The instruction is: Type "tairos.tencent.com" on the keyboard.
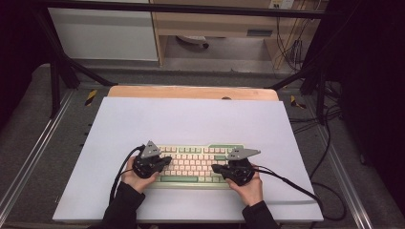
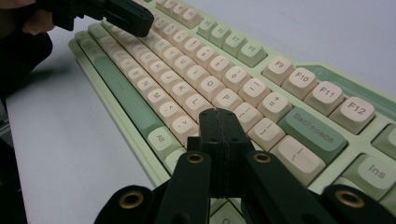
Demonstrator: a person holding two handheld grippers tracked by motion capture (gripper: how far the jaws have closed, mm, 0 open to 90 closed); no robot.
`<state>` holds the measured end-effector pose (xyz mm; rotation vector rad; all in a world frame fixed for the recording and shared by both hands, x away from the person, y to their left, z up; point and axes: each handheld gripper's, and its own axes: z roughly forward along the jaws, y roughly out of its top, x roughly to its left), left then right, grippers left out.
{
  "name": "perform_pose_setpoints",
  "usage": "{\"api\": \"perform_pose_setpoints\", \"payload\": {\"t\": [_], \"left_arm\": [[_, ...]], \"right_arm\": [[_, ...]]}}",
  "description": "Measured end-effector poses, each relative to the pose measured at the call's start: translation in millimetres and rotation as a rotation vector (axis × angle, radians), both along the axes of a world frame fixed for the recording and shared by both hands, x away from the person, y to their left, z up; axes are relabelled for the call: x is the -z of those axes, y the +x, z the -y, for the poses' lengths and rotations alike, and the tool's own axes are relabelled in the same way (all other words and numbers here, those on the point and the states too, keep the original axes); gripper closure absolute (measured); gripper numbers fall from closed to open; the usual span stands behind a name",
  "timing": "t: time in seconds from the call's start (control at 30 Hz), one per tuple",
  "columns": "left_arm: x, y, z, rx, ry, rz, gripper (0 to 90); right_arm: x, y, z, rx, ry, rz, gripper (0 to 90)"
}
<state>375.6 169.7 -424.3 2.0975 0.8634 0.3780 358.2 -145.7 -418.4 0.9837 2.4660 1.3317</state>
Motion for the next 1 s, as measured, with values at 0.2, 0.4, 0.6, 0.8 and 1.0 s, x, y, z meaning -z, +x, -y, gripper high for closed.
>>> {"api": "perform_pose_setpoints", "payload": {"t": [0.2,0.4,0.6,0.8,1.0], "left_arm": [[-5.4,-5.5,-5.1,0.011,-0.010,0.006,90.0],[-9.1,-12.4,-17.2,0.008,-0.019,0.010,90.0],[-9.9,-17.4,-28.6,-0.007,-0.025,0.009,90.0],[-10.5,-24.6,-40.5,-0.021,-0.027,0.015,90.0],[-9.6,-27.0,-49.4,-0.034,-0.031,0.016,90.0]], "right_arm": [[-0.5,-0.2,-0.3,0.002,0.009,0.001,90.0],[-2.4,-0.2,0.3,0.002,0.015,0.003,90.0],[-4.7,0.1,-0.6,0.005,0.021,0.002,90.0],[-8.3,1.3,-7.6,-0.002,0.022,0.006,90.0],[-10.7,6.0,-20.7,-0.004,0.020,0.008,90.0]]}}
